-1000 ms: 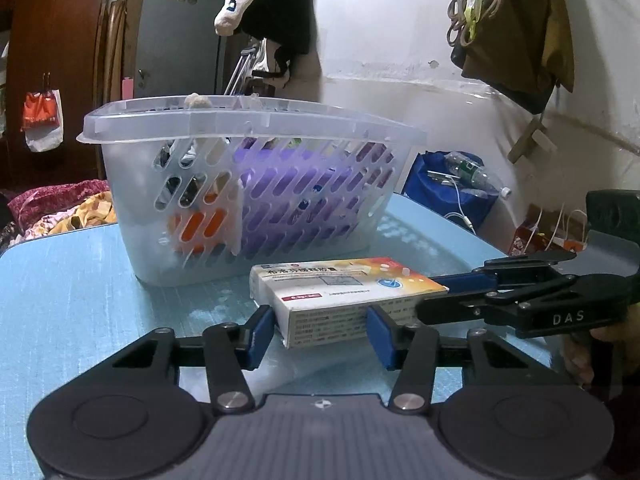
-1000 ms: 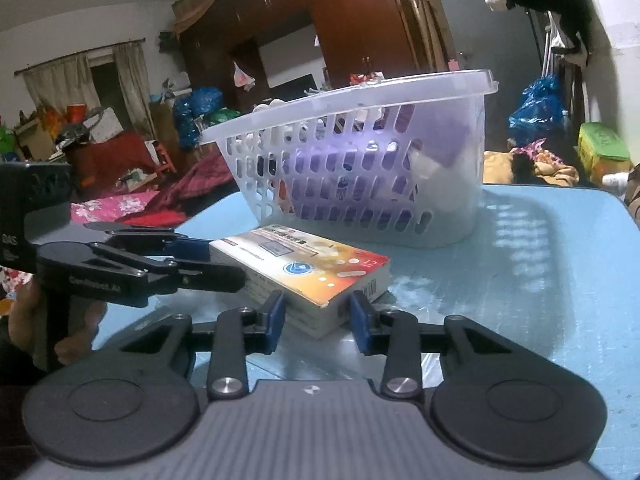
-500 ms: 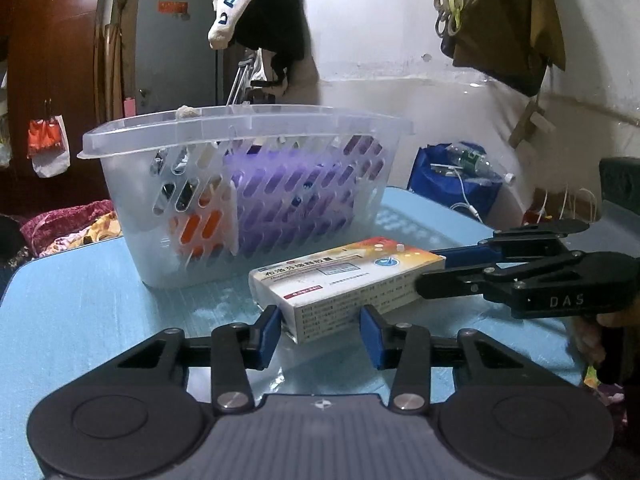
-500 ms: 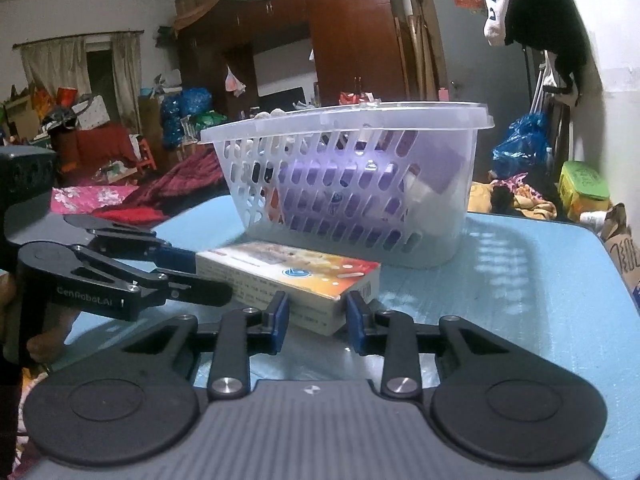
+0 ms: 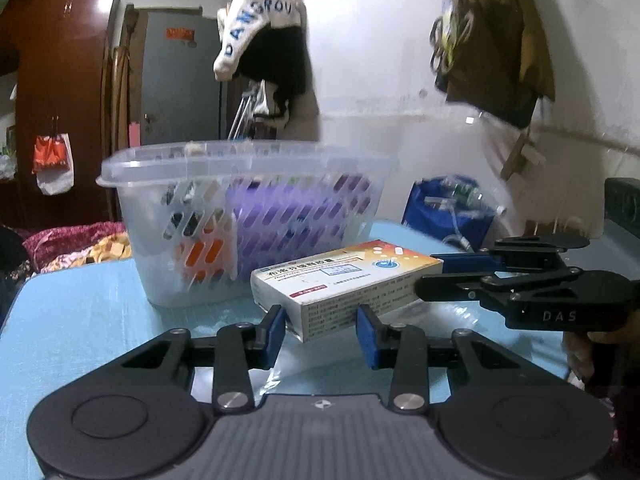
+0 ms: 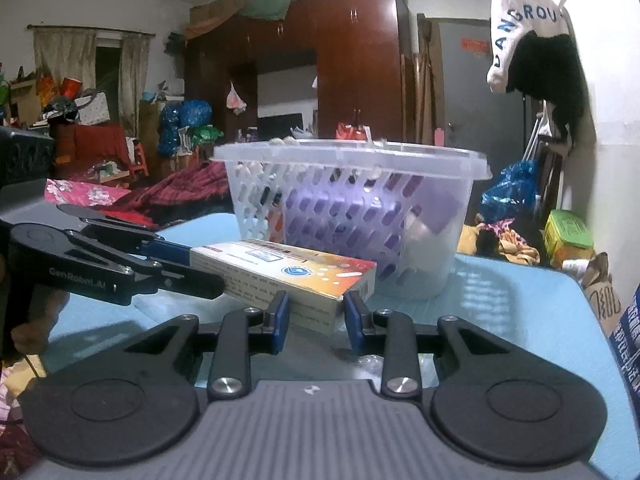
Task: Organize objects
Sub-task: 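Lift the medicine box and place it into the basket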
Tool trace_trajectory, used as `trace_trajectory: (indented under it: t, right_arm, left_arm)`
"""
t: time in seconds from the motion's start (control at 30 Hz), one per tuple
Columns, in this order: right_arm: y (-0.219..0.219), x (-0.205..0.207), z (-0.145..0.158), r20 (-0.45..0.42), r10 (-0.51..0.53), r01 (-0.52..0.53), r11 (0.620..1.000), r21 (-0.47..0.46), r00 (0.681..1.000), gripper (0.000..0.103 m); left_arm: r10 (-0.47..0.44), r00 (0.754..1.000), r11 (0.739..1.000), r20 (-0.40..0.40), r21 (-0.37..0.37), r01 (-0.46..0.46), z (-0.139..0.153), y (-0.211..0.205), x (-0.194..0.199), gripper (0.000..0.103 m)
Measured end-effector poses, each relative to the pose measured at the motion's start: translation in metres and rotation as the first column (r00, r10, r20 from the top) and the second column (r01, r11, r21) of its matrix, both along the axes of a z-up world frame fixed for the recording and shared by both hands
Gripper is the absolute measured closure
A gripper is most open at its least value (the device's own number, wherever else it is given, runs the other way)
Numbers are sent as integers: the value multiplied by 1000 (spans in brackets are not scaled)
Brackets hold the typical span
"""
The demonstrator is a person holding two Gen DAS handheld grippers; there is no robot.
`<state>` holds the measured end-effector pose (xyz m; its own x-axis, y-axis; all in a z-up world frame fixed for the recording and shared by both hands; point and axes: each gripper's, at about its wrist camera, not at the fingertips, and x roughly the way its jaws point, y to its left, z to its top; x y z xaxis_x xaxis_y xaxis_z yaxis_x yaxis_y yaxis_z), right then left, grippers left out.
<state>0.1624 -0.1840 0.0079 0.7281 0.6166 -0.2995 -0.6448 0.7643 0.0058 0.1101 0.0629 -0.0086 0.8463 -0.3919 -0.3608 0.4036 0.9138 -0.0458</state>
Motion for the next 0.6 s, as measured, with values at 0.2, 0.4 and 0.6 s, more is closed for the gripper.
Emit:
trace_trajectory:
  t: [0.2,0.4,0.6]
  right_arm:
    - [-6,-23,32,110,-4,3,1000,12,994,71]
    - [2,-10,79,223,-38,42,999,-16,974,71]
    - [13,54,114,189,-59,63,998,-12,980,71]
  left_arm:
    - [4,994,1000,106,4,-5,39,-8,-17,61]
    - [27,987,998,156,44,-34,96,-21,16,61]
    - [87,994,993,71,73,-92,111,-25,90,61]
